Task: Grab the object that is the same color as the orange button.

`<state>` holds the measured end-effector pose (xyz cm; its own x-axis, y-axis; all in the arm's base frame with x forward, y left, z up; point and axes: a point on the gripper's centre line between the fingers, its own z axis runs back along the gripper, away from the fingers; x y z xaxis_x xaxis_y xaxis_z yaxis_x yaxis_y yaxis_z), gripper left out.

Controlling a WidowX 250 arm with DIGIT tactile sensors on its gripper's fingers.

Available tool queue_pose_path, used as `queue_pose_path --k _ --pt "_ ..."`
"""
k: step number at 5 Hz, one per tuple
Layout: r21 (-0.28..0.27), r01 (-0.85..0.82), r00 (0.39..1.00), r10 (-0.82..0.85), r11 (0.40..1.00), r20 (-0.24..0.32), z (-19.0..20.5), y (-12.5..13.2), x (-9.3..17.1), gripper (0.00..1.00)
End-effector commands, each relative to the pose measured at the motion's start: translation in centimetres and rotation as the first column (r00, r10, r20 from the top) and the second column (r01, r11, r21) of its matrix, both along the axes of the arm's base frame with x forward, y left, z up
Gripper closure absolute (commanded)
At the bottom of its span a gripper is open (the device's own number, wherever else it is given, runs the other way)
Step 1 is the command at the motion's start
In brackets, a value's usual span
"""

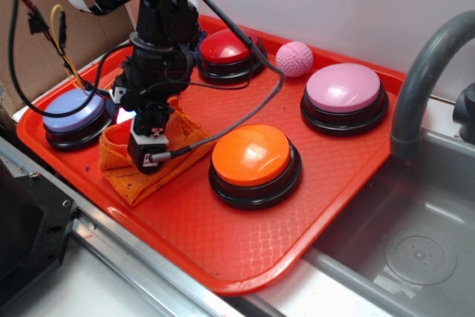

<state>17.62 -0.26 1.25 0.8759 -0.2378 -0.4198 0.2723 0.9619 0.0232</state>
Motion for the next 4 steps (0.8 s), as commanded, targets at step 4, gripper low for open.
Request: queue_pose_path --k 4 --pt "-0.067 -0.029 0.999 0.032 0.997 0.039 3.1 0.6 -0.2 1.0"
